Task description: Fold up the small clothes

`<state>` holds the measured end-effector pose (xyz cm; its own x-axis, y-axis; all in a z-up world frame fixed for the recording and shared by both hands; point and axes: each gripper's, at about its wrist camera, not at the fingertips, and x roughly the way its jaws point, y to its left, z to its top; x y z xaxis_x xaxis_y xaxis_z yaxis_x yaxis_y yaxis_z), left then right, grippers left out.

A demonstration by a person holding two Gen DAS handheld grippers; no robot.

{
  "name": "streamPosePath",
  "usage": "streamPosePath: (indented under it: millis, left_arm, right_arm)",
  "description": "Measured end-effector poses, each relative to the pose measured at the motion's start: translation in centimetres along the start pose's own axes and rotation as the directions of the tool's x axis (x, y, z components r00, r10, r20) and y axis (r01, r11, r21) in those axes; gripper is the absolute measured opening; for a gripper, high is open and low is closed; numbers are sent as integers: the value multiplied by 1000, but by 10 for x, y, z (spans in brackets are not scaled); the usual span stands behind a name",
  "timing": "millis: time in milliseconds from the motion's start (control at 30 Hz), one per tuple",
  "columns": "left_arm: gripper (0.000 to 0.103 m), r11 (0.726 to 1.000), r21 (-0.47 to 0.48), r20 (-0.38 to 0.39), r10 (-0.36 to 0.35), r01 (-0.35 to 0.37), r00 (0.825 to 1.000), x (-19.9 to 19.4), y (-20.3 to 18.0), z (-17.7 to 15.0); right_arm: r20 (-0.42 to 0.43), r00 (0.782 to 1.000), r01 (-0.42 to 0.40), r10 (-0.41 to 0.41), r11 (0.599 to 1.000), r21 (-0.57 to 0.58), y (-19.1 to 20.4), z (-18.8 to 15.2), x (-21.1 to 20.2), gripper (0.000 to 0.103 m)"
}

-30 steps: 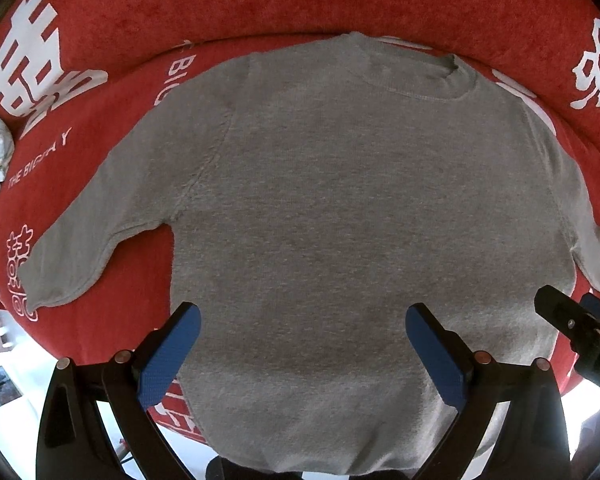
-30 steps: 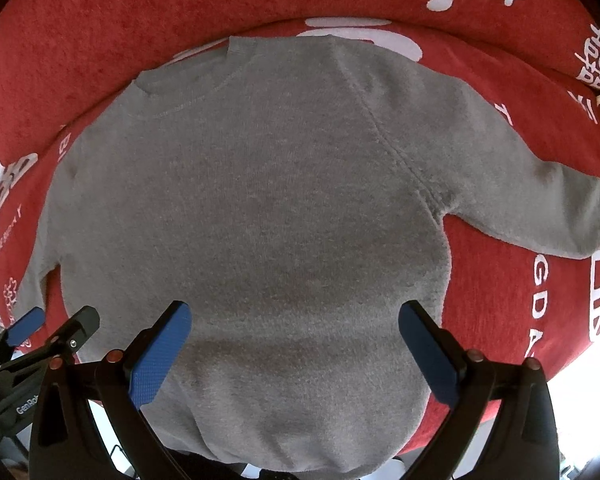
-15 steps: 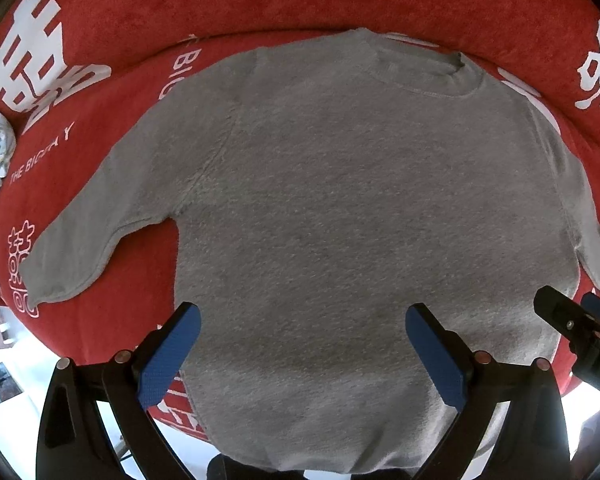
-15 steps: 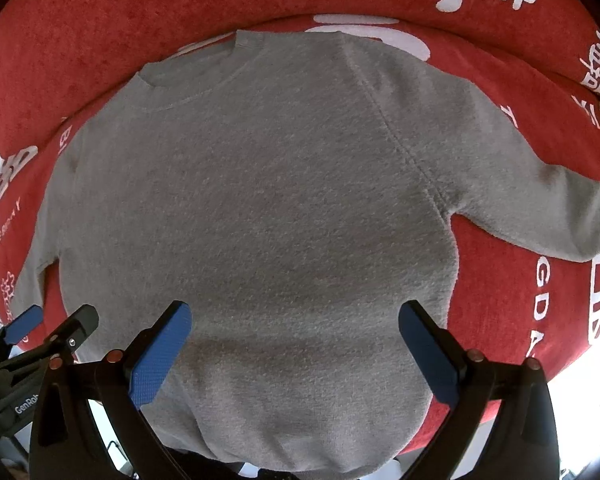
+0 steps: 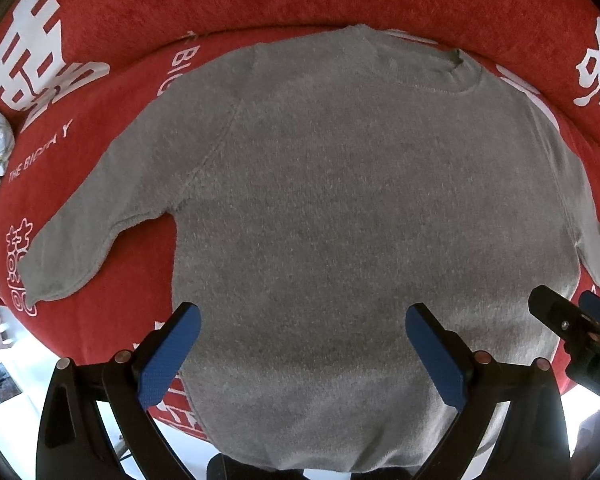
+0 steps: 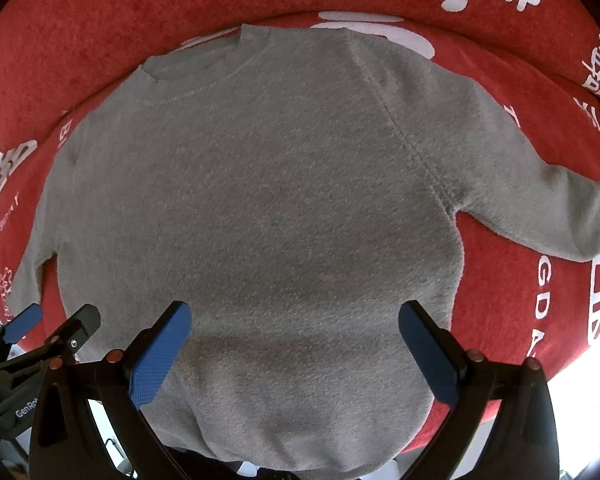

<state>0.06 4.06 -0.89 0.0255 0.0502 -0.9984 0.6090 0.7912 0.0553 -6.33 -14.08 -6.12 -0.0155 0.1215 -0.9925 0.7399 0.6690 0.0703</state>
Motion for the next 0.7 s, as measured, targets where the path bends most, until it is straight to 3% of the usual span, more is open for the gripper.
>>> streamPosePath:
  millis: [700]
  left_arm:
    - [103, 1000, 9, -2, -1, 1, 1000, 0, -5, -5]
  right_arm:
    - [2, 1000, 3, -3, 1000, -5, 2, -3, 1, 103]
